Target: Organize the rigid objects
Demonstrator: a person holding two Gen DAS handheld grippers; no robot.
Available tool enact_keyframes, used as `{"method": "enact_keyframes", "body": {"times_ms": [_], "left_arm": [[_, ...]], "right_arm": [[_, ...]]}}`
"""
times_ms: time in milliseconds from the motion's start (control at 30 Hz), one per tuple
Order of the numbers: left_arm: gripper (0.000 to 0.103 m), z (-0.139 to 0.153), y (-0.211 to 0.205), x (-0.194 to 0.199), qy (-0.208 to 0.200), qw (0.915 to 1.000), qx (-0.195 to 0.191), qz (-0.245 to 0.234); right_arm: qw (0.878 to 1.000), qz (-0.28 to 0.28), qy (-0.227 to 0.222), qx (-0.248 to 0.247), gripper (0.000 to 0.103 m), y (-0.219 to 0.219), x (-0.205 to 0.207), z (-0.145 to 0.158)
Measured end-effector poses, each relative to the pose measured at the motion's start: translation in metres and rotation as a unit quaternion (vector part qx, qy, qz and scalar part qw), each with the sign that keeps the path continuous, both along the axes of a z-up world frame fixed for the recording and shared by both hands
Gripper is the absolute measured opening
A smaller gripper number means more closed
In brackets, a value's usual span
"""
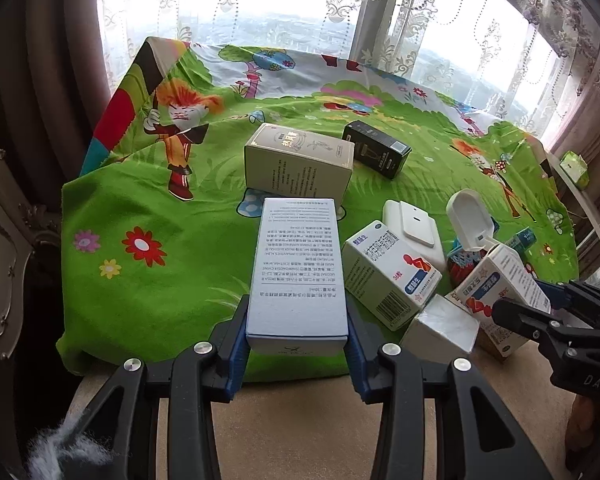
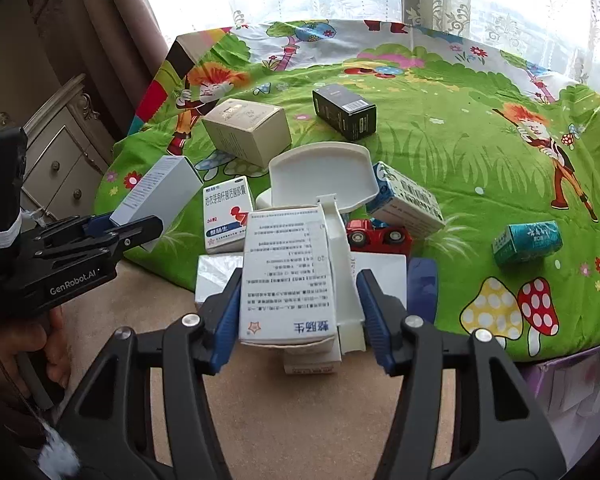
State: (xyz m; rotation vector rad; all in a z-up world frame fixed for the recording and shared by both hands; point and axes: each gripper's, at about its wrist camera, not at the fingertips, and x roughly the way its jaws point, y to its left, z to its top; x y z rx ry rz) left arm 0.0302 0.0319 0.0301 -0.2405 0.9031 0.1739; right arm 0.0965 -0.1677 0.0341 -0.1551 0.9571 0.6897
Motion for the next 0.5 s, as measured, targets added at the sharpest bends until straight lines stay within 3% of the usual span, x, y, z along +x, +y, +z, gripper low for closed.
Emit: {"method": "enact_keyframes", "body": {"times_ms": [267,367,500], "left_arm": [[0.043,0.000,-0.004,-0.006,-0.004,0.9999,-0.009,-0.003],[0.043,0.000,-0.005,-0.007,-0.006,0.9999,-0.012,-0.003],[0.043,-0.001,-0.004,-0.008,-0.007,0.9999,-0.015,-0.001]], "right_arm": [[1.000,-0.002,0.004,-0.003,0.059,-0.006,-0.005,0.000],[1.000,0.000,0.014,-0.002,0.071,-0.008,-0.008,-0.001],[1.000,-0.009,0.006,0.001,0.071,-0.015,-0.013,0.006]]}}
